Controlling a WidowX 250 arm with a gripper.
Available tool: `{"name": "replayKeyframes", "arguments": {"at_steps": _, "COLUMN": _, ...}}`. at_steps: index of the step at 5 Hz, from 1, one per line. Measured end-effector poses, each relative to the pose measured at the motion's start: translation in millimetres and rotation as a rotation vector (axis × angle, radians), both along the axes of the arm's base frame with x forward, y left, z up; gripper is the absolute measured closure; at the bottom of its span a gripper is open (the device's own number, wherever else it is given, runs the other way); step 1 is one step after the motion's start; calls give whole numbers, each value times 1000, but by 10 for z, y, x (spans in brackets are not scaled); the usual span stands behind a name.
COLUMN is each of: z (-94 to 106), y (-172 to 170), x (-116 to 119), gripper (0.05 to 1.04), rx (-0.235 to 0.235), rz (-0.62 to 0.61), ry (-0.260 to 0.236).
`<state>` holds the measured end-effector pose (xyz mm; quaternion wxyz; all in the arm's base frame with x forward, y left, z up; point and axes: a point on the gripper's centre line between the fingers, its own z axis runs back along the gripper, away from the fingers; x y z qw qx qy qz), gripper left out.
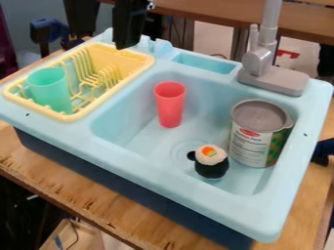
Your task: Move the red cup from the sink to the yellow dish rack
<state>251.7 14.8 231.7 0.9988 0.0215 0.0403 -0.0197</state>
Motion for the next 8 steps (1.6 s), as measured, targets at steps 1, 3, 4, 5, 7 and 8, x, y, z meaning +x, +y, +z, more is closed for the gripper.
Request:
{"name": "replayKeyframes", "arguments": {"at_steps": 1, "z": -64, "y": 0, "x": 7, "gripper": 81, "rx": -1, "rz": 0, "ry": 26}}
{"name": "replayKeyframes", "arguments": {"at_steps": 3, "z": -389, "y": -214, "x": 555, "gripper": 81, "rx": -14, "rz": -106, "ry": -52}}
{"name": "replayKeyframes", "arguments": {"at_steps": 4, "z": -525, "y": -292, "x": 707, "gripper": 81, "rx": -26, "rz": -152, "ry": -88}}
{"name": "replayKeyframes", "arguments": {"at_steps": 5, "z": -670, "y": -378, "x": 790, "gripper": 81, "rx": -27, "rz": -171, "ry": -82}}
{"name": "replayKeyframes", "arguments": {"at_steps": 7, "z": -908, "y": -381, "x": 937, "gripper": 81, "rx": -20, "rz": -149, "ry": -86}}
{"name": "replayKeyframes", "arguments": {"at_steps": 8, "z": -1030, "y": -391, "x": 986, "gripper": 81, "rx": -20, "rz": -145, "ry": -77}}
